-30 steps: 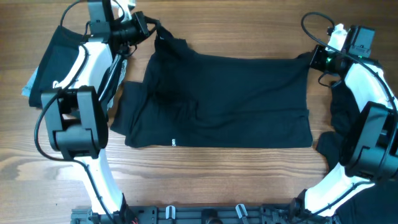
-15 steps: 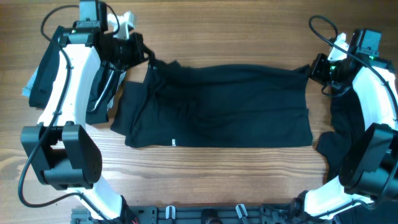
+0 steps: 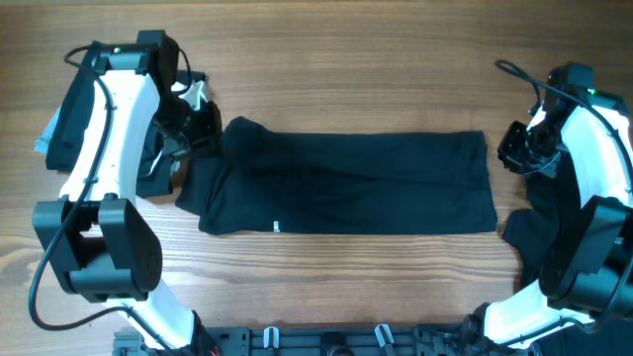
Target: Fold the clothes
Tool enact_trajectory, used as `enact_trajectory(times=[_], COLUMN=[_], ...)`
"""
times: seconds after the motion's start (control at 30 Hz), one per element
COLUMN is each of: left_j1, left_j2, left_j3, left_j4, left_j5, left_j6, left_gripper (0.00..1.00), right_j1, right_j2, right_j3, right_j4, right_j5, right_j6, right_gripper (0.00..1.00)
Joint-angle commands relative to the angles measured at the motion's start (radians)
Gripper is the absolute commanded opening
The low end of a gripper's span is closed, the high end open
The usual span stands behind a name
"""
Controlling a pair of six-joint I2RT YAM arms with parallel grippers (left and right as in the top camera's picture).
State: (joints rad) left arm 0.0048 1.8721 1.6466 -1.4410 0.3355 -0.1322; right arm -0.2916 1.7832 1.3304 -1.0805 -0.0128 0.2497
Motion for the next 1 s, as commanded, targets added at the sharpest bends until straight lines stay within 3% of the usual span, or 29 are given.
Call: enact_trajectory(times=[0.0,0.2,0.23,0.3,0.43,0.53,0.73,0.97], left_j1=[-0.001,-0.002,-0.001,-0.001,-0.001,-0.004,-0.084,-0.25], left_j2=[-0.008,-0.008,-0.008,-0.008,-0.008,-0.008,-0.008,0.007], left_j3=[0.001,0.001,0.001,0.001,0.001,0.001,-0.031,-0.214], left_j4=[-0.015,-0.019,-0.027,-0.03,-0.018,0.0,0.129,0.507], left_j5=[-0.11,-0.113,-0.113,-0.114,-0.121,-0.119,-0.09,-0.137], left_j6=[-0.01,-0.01,-0.01,-0.005,-0.005,-0.006,-0.006,-0.002], left_gripper=[0.04,0.04,0.07,0.13,0.17,0.18,0.21,0.37], right_j1=[-0.004,-0.004,-0.004,-0.004,-0.005,-0.004,-0.004,-0.004], right_j2=[-0.014,-0.014,-0.014,-0.014,-0.014,-0.014,-0.014,-0.014], right_j3=[-0.002,-0.002,-0.002,-0.002,-0.002,-0.002,-0.002,-0.002], right_j4=[-0.032,-0.032,-0.032,-0.032,-0.021,0.007,0.14,0.148], right_j5=[0.043,0.042,0.042,0.038,0.035,0.031,-0.248,-0.303], right_j6=[0.008,-0.002,-0.007,-0.008,-0.008,-0.003,-0.093,-0.093], right_gripper=[0.13,0.13,0.17,0.44,0.64,0.69,0.67,0.68])
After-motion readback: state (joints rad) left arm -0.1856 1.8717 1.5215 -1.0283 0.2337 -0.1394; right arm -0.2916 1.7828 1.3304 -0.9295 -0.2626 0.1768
